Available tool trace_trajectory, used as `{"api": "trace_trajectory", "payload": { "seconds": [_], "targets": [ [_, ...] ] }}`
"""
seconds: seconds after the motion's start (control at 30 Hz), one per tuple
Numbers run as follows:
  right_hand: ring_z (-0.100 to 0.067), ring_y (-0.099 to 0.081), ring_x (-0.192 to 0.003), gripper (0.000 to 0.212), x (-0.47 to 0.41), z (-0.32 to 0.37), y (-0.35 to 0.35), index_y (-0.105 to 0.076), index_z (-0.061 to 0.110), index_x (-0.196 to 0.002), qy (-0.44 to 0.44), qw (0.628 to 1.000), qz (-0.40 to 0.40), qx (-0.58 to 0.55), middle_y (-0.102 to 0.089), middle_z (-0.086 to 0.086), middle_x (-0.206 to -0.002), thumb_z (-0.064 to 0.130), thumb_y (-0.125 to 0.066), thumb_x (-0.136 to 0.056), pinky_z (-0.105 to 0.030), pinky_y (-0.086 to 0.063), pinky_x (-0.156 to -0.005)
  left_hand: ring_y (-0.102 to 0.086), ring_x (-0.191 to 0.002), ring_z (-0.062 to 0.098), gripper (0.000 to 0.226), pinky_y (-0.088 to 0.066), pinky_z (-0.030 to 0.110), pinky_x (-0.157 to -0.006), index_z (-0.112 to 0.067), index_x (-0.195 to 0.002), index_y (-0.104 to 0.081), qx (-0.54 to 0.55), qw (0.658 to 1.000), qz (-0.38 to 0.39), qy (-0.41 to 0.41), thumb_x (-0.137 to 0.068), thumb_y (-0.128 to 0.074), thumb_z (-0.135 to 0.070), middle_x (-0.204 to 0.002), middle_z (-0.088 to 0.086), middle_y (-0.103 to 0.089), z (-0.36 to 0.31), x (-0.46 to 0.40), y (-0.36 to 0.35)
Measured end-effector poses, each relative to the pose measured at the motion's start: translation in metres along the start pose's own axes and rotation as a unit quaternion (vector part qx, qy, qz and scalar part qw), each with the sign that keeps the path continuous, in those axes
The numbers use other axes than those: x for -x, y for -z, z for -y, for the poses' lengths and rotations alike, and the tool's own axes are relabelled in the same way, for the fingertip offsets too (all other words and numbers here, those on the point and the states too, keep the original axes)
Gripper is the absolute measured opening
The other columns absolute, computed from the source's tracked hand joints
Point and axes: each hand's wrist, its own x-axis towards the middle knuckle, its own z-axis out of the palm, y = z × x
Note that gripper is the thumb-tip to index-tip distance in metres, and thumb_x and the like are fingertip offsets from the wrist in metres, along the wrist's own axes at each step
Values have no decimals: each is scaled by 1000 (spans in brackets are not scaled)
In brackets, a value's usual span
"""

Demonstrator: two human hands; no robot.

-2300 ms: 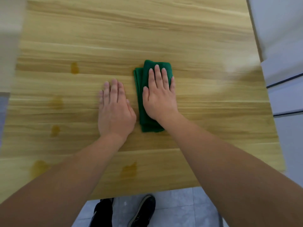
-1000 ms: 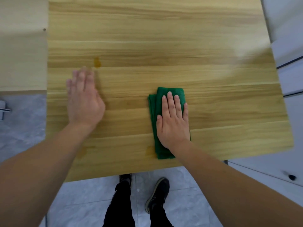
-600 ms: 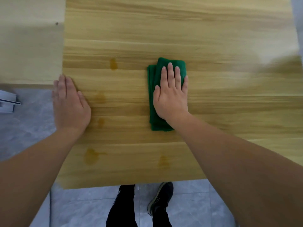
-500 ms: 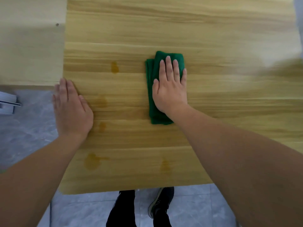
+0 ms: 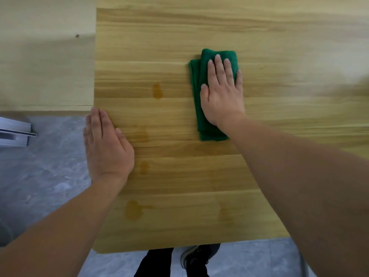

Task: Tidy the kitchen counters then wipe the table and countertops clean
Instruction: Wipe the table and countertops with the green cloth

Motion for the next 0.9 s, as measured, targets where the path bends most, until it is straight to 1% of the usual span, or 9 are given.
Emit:
{"api": "trace_trajectory", "payload": {
  "seconds": [0.2,0.3,0.43,0.57,0.7,0.8,0.9],
  "targets": [
    [-18,14,-148,60,20,4,-4,4,13,-154,-8,1000,-3,2,12,-2,-162,39,-6,-101,-46,4,-120,-6,-151,24,56,-5,38,-123,-5,-156,-12,0,1000,0,-2,-105,-23,-26,-164,10,-8,-1,2,2],
    [-18,16,-147,60,54,11,-9,6,13,-154,-12,1000,5,-9,13,-2,-161,40,-5,-101,-45,5,-120,-4,-151,23,56,-5,38,-123,-6,-156,-11,1,1000,0,-2,-104,-22,-26,-164,9,-7,1,3,2],
    [-17,16,-147,60,108,12,-17,5,14,-154,0,1000,6,-24,13,-1,-162,41,-6,-102,-44,5,-120,-5,-151,26,57,-6,39,-123,-4,-155,-13,5,1000,-3,-12,-104,-23,-25,-164,11,-8,-1,6,3],
    [-18,10,-149,59,161,12,-30,-2,12,-155,-2,999,-8,-34,5,-3,-162,39,-10,-102,-46,1,-120,-8,-150,28,57,-7,40,-123,-3,-154,-15,2,1000,-11,-15,-103,-24,-25,-163,13,-10,0,4,4],
    [-21,4,-149,59,212,18,-42,-9,11,-155,-32,998,-21,-40,-3,-5,-162,37,-16,-102,-49,-4,-120,-10,-150,31,57,-7,40,-123,-1,-154,-17,2,1000,-19,-19,-102,-23,-25,-163,15,-11,0,6,3],
    [-22,2,-149,59,247,25,-49,-11,10,-154,-45,998,-22,-43,-5,-6,-162,36,-18,-102,-50,-6,-120,-11,-149,34,57,-7,42,-123,1,-153,-19,3,999,-25,-22,-101,-25,-23,-162,16,-13,1,7,2],
    [-22,2,-149,59,254,28,-52,-11,10,-154,-54,997,-21,-45,-4,-6,-162,36,-18,-101,-50,-6,-120,-12,-149,35,58,-7,42,-123,1,-153,-18,-4,999,-24,-25,-101,-25,-23,-162,17,-12,2,6,3]
  ]
}}
